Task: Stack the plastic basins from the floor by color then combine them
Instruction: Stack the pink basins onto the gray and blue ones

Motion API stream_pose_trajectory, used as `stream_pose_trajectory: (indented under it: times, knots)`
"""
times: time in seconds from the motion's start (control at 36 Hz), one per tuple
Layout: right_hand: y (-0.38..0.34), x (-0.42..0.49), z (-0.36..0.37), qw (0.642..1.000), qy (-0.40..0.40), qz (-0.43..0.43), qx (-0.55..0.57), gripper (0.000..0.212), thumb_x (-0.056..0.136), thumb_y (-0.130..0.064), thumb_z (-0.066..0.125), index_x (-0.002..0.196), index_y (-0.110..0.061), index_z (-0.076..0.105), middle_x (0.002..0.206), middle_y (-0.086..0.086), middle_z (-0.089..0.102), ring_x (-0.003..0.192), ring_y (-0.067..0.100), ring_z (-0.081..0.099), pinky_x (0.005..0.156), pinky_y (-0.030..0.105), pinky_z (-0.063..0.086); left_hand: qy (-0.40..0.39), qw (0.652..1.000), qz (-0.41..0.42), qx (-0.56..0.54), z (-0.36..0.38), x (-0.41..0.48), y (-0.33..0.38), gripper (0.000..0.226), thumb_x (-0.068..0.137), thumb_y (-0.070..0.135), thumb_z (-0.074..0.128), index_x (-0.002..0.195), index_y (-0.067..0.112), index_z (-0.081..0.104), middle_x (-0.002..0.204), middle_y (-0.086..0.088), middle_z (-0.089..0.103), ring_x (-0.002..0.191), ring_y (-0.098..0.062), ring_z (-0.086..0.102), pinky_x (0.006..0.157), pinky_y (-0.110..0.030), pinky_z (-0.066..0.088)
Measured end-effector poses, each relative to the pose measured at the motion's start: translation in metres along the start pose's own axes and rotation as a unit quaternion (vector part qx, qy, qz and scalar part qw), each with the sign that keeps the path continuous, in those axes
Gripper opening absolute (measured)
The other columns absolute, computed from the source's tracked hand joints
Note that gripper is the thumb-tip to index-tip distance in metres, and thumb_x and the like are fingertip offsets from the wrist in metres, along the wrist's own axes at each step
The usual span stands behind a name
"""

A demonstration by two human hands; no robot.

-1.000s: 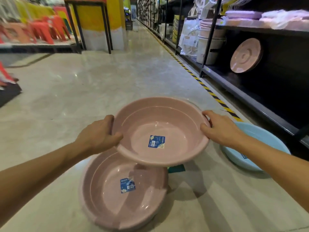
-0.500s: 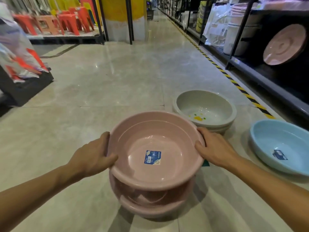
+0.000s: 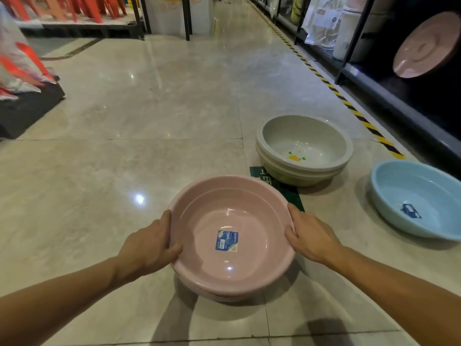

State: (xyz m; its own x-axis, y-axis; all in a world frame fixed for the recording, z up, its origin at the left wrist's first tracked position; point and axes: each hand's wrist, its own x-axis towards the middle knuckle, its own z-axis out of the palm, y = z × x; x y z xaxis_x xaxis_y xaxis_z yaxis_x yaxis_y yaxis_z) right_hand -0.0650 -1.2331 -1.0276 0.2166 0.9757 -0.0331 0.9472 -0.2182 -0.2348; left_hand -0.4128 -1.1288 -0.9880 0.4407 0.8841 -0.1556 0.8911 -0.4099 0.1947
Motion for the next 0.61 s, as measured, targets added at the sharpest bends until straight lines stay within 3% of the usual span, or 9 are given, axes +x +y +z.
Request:
stream_pose_trajectory:
  times: [0.14,0.25,0.42,0.53,0.61]
  knots:
    - [-0.003,0.005,0.013,0.999,0.001,0.017,-0.027,0.04,0.099,-0.043,0.043,0.136,-0.032,0.033,0.091,-0.009,0.059,0.073,0.008,0.058,0.061,0.033,0.059,-0.033,0.999,-0.008,0.003,0.014,0.003,-0.009,0.068,0.083,0.054,0.05,0.137,0.022,0.024,0.107,0.0,0.061,0.075,-0.018,0.059,0.06,-0.03,0.046]
    - [-0.004,0.006,0.02,0.998,-0.014,0.034,-0.051,0.051,0.1,-0.042,0.043,0.146,-0.026,0.026,0.094,-0.006,0.059,0.074,0.01,0.057,0.062,0.032,0.059,-0.037,0.999,-0.018,-0.004,0.02,0.004,-0.006,0.074,0.087,0.054,0.049,0.145,0.022,0.016,0.116,-0.003,0.06,0.076,-0.016,0.056,0.063,-0.029,0.045]
    - [-0.003,0.008,0.027,0.997,-0.032,0.052,-0.05,0.058,0.099,-0.046,0.044,0.149,-0.027,0.021,0.099,-0.005,0.06,0.076,0.01,0.059,0.065,0.034,0.06,-0.035,0.999,-0.02,-0.02,0.02,0.004,0.002,0.074,0.092,0.052,0.051,0.148,0.023,0.013,0.102,0.004,0.049,0.074,-0.012,0.052,0.058,-0.023,0.038]
    - [-0.003,0.011,0.026,0.996,-0.043,0.051,-0.053,0.058,0.099,-0.05,0.042,0.148,-0.029,0.02,0.099,-0.006,0.06,0.072,0.011,0.061,0.064,0.034,0.06,-0.027,0.999,-0.019,-0.006,0.015,0.006,0.002,0.062,0.093,0.053,0.05,0.141,0.023,0.023,0.099,0.007,0.05,0.072,-0.011,0.052,0.056,-0.022,0.037]
    - [-0.007,0.013,0.018,0.992,-0.044,0.051,-0.103,0.045,0.1,-0.053,0.038,0.137,-0.028,0.029,0.097,-0.006,0.06,0.07,0.01,0.06,0.062,0.031,0.057,-0.012,0.999,-0.025,0.033,0.011,0.012,-0.001,0.053,0.092,0.058,0.047,0.132,0.025,0.035,0.098,0.006,0.05,0.074,-0.011,0.054,0.059,-0.023,0.041]
